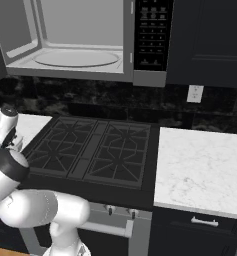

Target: Open the microwave, place the bowl with waffle inside the microwave, then close the microwave door and turn it on.

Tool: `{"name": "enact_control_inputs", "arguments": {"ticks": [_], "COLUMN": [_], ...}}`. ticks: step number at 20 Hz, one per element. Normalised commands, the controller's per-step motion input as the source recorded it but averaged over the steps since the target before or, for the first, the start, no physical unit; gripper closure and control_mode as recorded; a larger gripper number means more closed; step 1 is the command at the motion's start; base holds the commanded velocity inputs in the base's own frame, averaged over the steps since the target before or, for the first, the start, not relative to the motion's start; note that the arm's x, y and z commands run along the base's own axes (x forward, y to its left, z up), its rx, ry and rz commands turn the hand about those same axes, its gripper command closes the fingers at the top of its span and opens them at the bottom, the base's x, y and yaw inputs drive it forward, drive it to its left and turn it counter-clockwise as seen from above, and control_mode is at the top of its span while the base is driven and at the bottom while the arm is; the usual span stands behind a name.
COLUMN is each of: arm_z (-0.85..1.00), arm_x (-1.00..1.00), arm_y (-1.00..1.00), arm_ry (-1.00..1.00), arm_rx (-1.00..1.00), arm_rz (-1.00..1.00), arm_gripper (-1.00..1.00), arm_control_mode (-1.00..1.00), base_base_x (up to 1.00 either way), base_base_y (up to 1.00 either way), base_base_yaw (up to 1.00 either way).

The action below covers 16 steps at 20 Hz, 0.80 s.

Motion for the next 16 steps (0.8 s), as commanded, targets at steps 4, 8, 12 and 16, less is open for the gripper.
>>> {"name": "enact_control_inputs", "arguments": {"ticks": [4,8,12,16], "arm_z": [-0.32,-0.09,-0.16,-0.22], "arm_x": [0.05,0.15,0.16,0.22], "arm_y": [0.37,0.42,0.23,0.16], "arm_ry": [0.02,0.01,0.0,0.0], "arm_rx": [0.0,0.0,0.0,0.0], "arm_rz": [0.0,0.0,0.0,0.0], "arm_gripper": [-1.0,-1.0,-1.0,-1.0], "arm_control_mode": [-1.0,-1.0,-1.0,-1.0], "base_base_x": [0.0,0.0,0.0,0.0], "base_base_y": [0.0,0.0,0.0,0.0], "base_base_yaw": [0.0,0.0,0.0,0.0]}}
